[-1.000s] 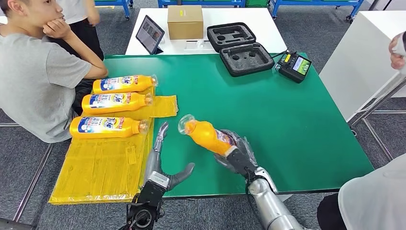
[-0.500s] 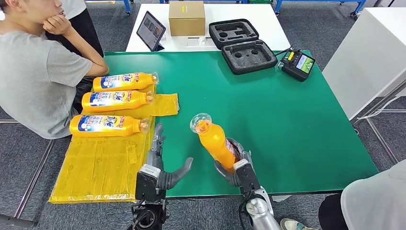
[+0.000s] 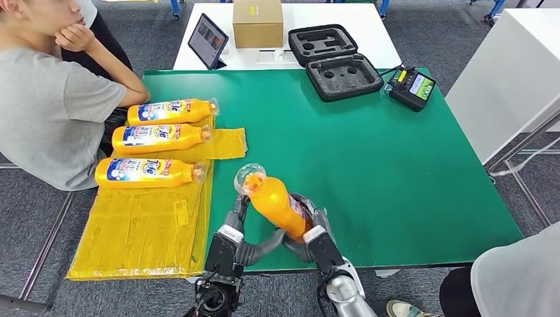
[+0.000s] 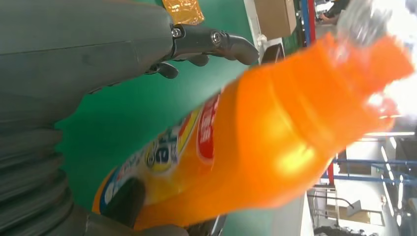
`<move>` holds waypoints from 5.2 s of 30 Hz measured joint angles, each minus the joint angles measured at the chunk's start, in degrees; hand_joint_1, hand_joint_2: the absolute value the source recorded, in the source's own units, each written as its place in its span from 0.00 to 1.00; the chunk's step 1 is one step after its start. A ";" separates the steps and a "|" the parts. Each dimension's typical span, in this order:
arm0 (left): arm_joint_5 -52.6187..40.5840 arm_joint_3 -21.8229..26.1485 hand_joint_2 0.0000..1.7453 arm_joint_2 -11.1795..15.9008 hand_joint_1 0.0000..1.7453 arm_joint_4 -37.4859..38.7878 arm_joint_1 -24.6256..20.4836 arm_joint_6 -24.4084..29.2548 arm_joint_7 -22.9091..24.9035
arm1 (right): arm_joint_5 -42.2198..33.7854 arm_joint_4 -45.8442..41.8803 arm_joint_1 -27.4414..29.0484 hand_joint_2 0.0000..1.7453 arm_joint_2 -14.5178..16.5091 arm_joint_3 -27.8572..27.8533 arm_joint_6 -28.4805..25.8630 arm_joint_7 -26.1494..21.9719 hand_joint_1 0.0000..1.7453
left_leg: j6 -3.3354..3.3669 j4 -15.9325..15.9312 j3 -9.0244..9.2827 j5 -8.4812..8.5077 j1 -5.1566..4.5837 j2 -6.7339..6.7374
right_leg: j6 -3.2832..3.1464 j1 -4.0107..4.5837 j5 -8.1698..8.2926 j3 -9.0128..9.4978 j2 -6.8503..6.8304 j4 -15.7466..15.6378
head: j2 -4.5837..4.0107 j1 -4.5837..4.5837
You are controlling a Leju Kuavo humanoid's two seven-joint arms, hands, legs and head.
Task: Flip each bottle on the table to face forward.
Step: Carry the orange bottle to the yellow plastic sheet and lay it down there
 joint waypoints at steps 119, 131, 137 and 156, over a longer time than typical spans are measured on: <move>-33.21 20.38 1.00 4.10 1.00 -20.61 5.05 11.66 0.00 | -6.95 3.61 0.03 1.00 -0.83 20.53 -9.54 -0.31 0.00 | -0.06 0.00 -0.24 0.09 0.01 -0.05 | 0.00 0.00 0.01 -0.26 -0.06 0.04 | 0.00 0.01; -54.71 27.14 1.00 1.99 1.00 -20.62 6.21 11.68 0.00 | -7.09 3.61 0.12 1.00 -0.81 20.53 -9.25 -0.31 0.00 | -0.06 0.00 -0.25 0.09 0.00 -0.06 | 0.00 -0.03 0.01 -0.26 -0.07 0.04 | 0.00 0.01; -71.61 33.18 1.00 -0.28 1.00 -18.70 5.65 11.68 0.55 | -7.16 3.64 0.09 1.00 -0.80 20.49 -7.90 -0.31 0.00 | -0.06 0.00 -0.25 0.09 0.00 -0.06 | 0.00 -0.02 0.01 -0.28 -0.08 0.04 | 0.00 0.01; -94.35 28.54 1.00 4.97 1.00 -1.42 -2.61 11.69 36.10 | -7.92 2.74 0.97 1.00 -0.28 18.19 -6.43 -0.31 0.00 | -0.10 0.00 -0.28 0.15 0.01 -0.13 | 0.00 -0.01 0.03 -0.30 -0.11 0.04 | 0.00 0.02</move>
